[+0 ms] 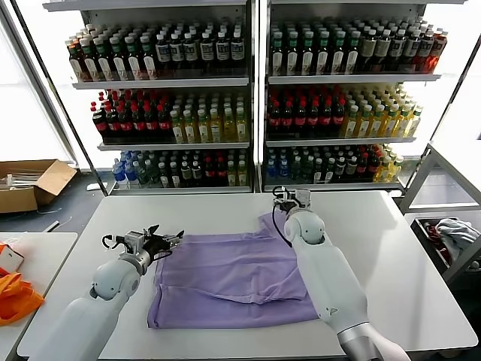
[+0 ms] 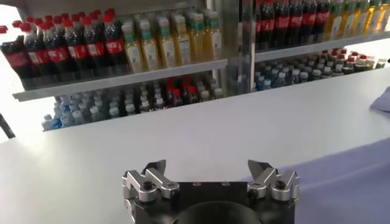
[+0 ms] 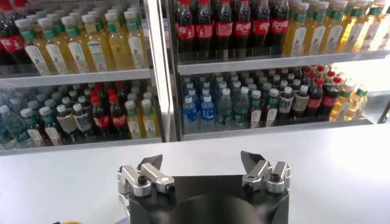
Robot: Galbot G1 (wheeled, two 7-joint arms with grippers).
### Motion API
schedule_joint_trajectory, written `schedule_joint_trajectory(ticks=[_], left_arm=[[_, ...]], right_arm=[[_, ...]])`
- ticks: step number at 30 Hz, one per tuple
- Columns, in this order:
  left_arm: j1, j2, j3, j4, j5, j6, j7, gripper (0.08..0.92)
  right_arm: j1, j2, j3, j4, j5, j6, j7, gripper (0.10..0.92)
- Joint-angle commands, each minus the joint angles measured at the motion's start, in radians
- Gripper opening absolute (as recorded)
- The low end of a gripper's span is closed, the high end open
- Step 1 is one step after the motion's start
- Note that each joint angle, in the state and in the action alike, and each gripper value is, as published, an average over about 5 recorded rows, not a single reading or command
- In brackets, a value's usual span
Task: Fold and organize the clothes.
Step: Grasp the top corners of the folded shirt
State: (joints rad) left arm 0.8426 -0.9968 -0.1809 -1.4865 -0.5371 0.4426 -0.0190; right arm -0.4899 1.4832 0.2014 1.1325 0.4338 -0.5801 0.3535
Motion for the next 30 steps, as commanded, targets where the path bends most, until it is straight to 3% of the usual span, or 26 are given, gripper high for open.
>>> schedule_joint_trajectory(ticks=[1, 12, 16, 30], left_arm=[[-0.004, 0.005, 0.005, 0.028, -0.013, 0.007, -0.003, 0.823], [0.038, 0.015, -0.007, 0.003, -0.022, 0.023, -0.003, 0.818], [0.049, 0.016, -0.012, -0.001, -0.023, 0.025, -0.002, 0.741], [0.081, 0.004, -0.017, -0.022, -0.025, 0.024, 0.005, 0.343]], right_arm=[[0.008, 0.012, 0.002, -0.040, -0.009, 0.000, -0.002, 0.823], [-0.022, 0.012, -0.007, -0.039, -0.023, 0.000, -0.001, 0.823], [-0.037, 0.012, -0.007, -0.032, -0.027, -0.001, 0.002, 0.815], [-0.099, -0.011, -0.011, 0.049, -0.022, -0.001, 0.014, 0.438]])
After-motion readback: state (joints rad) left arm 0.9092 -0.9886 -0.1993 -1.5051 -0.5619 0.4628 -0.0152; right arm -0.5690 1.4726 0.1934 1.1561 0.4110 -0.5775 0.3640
